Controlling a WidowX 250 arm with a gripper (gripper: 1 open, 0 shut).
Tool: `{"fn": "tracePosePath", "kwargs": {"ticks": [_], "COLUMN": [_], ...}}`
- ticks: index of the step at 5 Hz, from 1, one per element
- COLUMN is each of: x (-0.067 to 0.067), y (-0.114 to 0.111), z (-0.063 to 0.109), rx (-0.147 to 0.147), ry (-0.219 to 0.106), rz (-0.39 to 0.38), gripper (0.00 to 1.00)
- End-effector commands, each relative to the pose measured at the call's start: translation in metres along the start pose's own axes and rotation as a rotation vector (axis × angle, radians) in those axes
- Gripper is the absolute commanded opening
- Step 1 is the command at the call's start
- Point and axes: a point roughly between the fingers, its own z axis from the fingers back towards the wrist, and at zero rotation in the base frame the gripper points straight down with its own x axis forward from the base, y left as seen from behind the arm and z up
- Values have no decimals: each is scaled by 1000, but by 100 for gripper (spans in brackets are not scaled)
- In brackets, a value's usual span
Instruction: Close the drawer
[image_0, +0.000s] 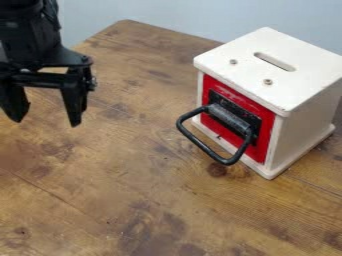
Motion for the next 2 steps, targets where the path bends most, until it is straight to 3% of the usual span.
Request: {"fn": "tracePosePath", "kwargs": {"ticks": [1, 2], "x": [8, 9], "y": [-2, -3], "z": [10, 8], "rx": [-11, -27], "ry": [-42, -50], "rz": [-21, -51], "gripper": [100, 100]}}
